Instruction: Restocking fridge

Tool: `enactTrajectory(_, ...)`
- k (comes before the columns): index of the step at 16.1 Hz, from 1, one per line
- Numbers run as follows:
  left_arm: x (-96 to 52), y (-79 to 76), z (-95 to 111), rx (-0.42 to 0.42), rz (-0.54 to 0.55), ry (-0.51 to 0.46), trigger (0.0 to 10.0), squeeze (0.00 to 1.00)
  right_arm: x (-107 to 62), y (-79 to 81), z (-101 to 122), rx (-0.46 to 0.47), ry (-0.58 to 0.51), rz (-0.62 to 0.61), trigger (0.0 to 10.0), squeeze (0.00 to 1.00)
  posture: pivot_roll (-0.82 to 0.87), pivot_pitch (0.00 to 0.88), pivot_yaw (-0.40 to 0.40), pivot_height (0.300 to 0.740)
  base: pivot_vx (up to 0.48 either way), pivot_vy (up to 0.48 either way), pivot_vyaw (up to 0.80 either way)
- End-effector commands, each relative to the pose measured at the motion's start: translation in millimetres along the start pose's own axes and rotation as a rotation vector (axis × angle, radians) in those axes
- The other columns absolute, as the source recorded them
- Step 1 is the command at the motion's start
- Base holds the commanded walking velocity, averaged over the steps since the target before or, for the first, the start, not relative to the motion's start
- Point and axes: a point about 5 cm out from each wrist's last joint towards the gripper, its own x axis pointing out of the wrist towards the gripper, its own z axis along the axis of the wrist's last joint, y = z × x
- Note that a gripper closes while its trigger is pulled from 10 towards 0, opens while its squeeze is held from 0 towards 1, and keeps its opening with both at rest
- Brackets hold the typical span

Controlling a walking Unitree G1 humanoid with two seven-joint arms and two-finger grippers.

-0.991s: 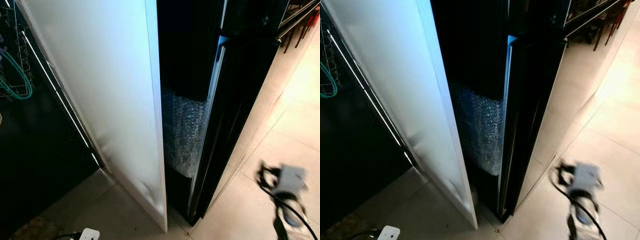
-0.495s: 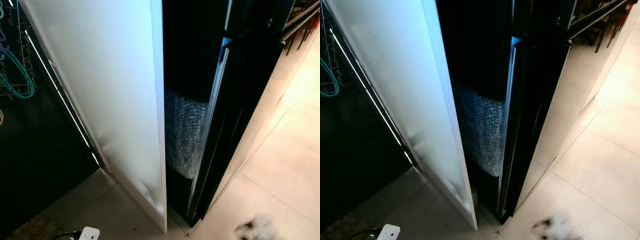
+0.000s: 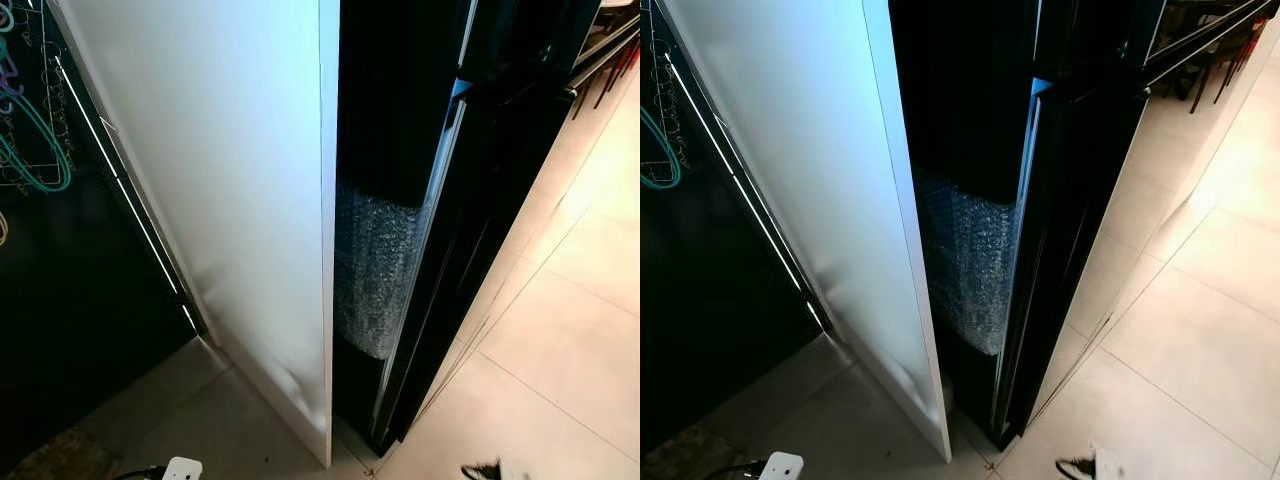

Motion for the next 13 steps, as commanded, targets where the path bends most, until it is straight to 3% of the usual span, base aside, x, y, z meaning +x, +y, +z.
enactTrajectory(1,-0.9,1.9,-4.4,0.013,-0.007,0.021,10.0,0.0,-0.7,0.1,-4.1,0.023,-0.001,-0.006,10.0,0.0,-0.03,0.0,0.022,0.74,0.0,0.0,0.0)
enactTrajectory(13,-1.5,1.0,-7.3,-0.011,-0.015,0.024,10.0,0.0,-1.2,0.2,-5.8,0.024,0.001,0.007,10.0,0.0,-0.02,0.0,0.007,0.74,0.0,0.0,0.0)
